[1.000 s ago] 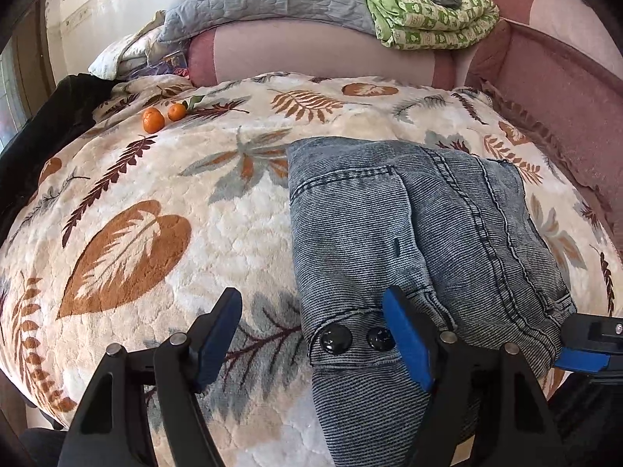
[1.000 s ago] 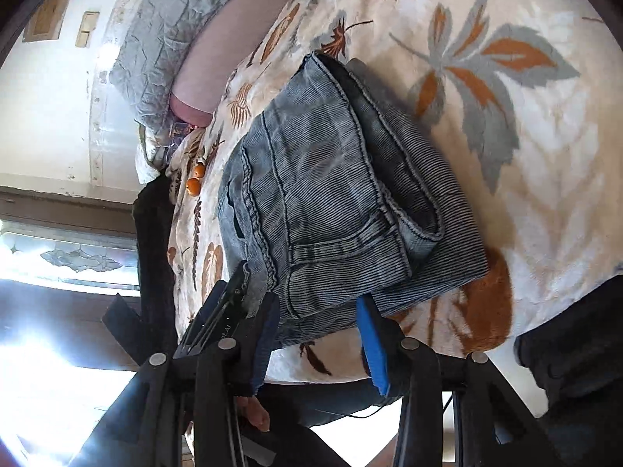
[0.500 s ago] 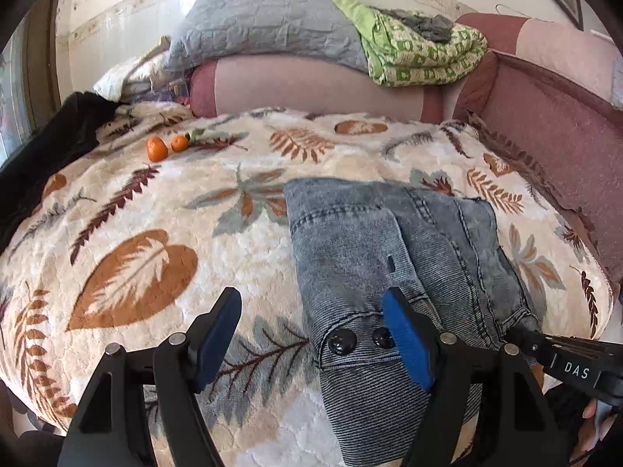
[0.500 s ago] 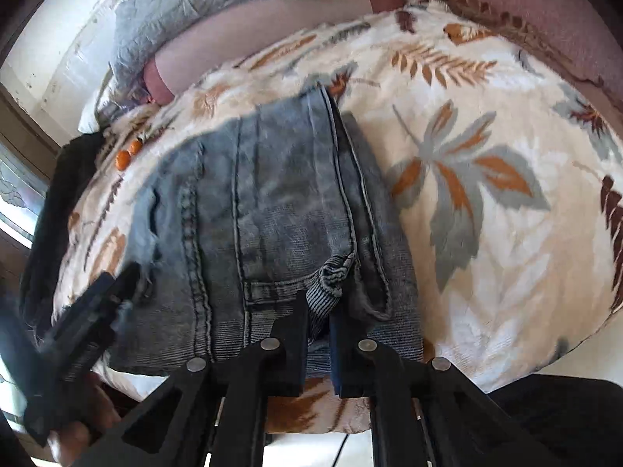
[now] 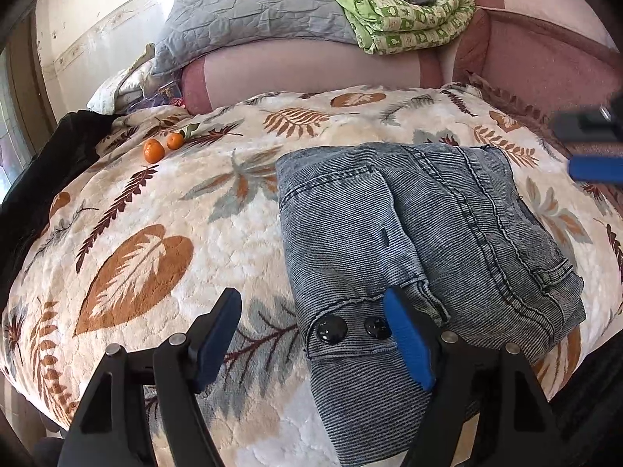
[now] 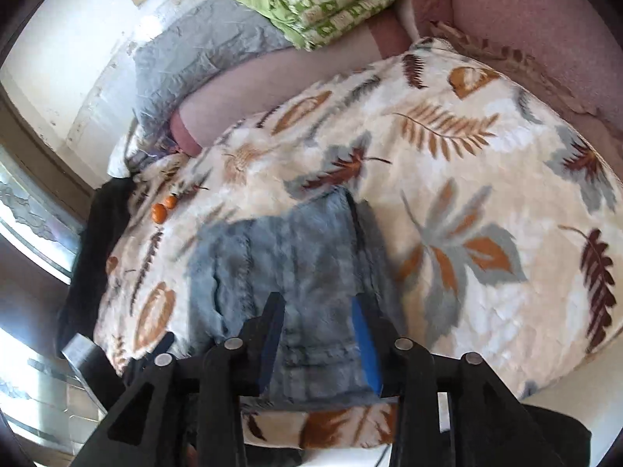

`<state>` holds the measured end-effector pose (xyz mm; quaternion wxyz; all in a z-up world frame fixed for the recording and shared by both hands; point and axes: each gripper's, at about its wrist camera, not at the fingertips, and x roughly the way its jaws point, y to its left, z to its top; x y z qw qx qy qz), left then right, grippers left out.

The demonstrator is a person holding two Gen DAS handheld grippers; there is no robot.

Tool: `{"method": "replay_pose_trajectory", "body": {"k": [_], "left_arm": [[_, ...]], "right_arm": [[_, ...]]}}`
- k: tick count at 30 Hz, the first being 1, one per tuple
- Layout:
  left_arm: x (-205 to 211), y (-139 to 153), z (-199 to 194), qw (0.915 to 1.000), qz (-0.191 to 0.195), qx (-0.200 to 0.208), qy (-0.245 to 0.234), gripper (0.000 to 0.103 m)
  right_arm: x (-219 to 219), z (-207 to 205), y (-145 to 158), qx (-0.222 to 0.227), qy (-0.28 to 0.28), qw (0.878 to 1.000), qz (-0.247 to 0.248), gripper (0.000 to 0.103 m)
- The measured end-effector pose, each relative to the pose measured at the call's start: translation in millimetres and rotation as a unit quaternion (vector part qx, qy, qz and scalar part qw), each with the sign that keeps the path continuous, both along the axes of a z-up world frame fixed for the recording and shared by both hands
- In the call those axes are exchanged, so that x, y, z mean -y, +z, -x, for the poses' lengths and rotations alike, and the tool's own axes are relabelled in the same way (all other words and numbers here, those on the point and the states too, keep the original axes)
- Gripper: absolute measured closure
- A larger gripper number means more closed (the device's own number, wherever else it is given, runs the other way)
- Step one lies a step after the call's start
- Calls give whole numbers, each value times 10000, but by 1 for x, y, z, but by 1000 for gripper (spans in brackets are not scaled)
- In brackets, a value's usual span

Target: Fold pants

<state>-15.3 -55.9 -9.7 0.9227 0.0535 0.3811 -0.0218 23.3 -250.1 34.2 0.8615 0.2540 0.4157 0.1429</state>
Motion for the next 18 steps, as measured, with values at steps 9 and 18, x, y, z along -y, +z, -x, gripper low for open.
{"method": "replay_pose_trajectory", "body": {"k": [9, 18], "left_arm": [[-9, 6, 2, 9993, 335, 19, -134, 27], [-78, -5, -5, 9467, 3063, -993, 37, 27]], "right_arm": [[-3, -87, -92, -1053, 164, 9936, -386, 58], [-28, -84, -77, -991, 292, 9930, 579, 57]]}}
